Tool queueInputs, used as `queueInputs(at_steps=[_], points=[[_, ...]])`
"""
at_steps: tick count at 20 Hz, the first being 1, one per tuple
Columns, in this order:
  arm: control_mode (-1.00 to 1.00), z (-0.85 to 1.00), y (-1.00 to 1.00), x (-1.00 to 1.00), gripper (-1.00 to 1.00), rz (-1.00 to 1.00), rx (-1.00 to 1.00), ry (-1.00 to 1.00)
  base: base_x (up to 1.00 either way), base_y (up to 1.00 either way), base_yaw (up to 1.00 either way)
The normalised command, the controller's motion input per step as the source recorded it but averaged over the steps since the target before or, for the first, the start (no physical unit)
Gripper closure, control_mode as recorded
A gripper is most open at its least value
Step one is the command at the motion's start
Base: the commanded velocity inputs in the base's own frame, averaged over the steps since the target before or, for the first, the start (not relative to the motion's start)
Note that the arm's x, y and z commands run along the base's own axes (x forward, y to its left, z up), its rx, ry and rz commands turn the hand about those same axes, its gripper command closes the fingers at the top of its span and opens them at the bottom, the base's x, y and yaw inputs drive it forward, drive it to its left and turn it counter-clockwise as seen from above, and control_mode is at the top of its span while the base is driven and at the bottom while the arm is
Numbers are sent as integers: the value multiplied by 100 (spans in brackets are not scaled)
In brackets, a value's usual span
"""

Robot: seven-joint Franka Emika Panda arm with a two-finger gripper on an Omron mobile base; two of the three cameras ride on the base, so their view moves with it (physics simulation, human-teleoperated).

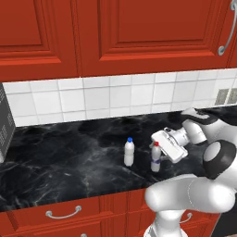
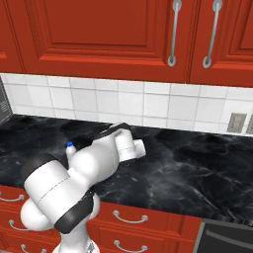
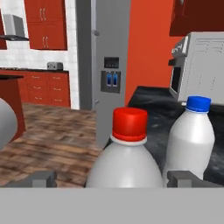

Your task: Take the bottled waters from the counter and place them in the freezer to freeze. Close the freezer door after placing the bottles.

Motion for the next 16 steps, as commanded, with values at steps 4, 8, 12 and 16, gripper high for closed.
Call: queueInputs(at_steps=[4, 8, 12, 16], points=[[-100, -3, 7, 0, 100, 0, 0, 4, 0, 0, 0], [-100, 0, 0, 0, 100, 0, 0, 3, 0, 0, 0], [-100, 0, 0, 0, 100, 0, 0, 0, 0, 0, 0], [-100, 19, -6, 1, 100, -1, 0, 0, 0, 0, 0]])
